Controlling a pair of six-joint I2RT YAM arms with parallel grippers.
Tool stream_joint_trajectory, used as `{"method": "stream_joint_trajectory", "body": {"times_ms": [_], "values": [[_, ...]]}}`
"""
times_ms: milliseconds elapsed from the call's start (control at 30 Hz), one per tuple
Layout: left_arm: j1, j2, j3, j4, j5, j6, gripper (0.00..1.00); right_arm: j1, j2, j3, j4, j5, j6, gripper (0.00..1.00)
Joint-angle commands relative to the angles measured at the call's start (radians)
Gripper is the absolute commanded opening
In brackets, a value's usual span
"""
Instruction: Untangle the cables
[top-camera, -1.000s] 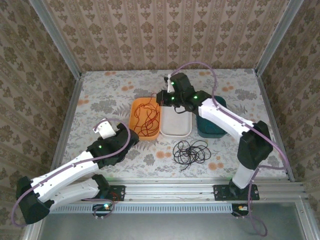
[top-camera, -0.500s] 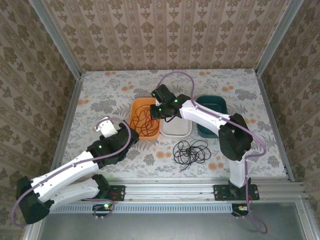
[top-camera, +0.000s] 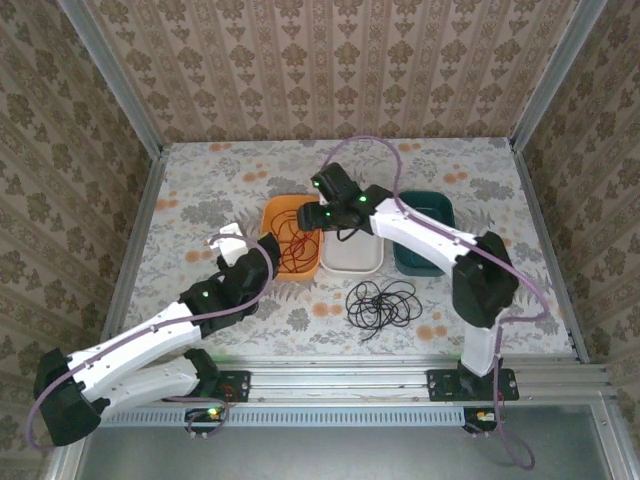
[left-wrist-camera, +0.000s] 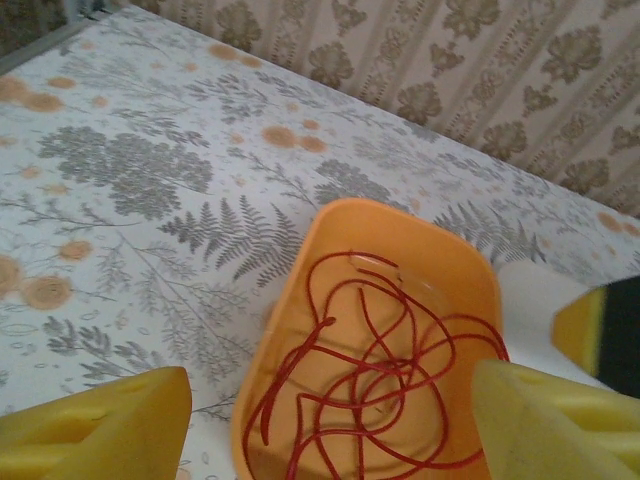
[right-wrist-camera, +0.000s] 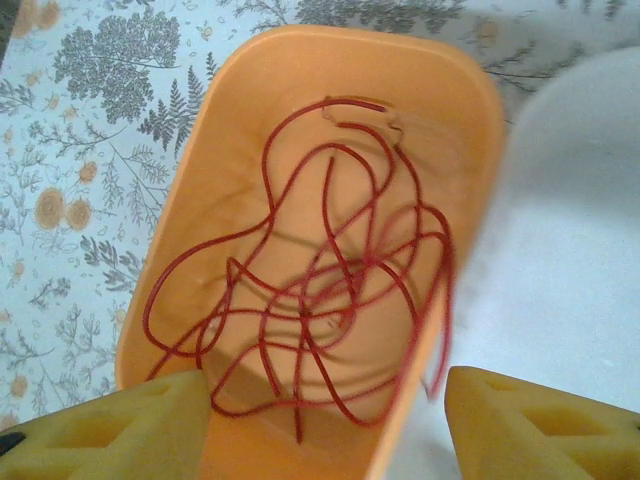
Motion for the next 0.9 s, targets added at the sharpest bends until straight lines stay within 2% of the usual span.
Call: {"method": "stream_joint_trajectory", "body": {"times_ms": [0, 100, 300, 467, 700, 767, 867], "values": [[0.002, 0.018, -0.018, 0.131, 0.088, 0.12, 0.75, -0.017, -0.132, -0.089, 0.074, 0.04, 0.04, 0.65], [0.007, 0.042, -0.024, 0.216, 0.191, 0.197, 0.74, -0.026, -0.233, -0.191, 0.072, 0.05, 0.055, 0.65], [0.012, 0.154, 0.009, 0.332, 0.522, 0.367, 0.74, -0.059, -0.492, -0.472, 0.054, 0.077, 0.148, 0.64], [0.008, 0.268, 0.059, 0.311, 0.816, 0.488, 0.73, -0.08, -0.671, -0.647, -0.058, 0.097, 0.226, 0.63], [-0.016, 0.433, 0.116, 0.32, 1.203, 0.574, 0.73, -0.117, -0.805, -0.816, -0.115, 0.095, 0.308, 0.63], [-0.042, 0.501, 0.164, 0.267, 1.25, 0.619, 0.72, -0.153, -0.829, -0.853, -0.094, 0.071, 0.341, 0.62], [-0.077, 0.588, 0.234, 0.21, 1.229, 0.646, 0.71, -0.174, -0.85, -0.878, -0.071, 0.058, 0.361, 0.62]]}}
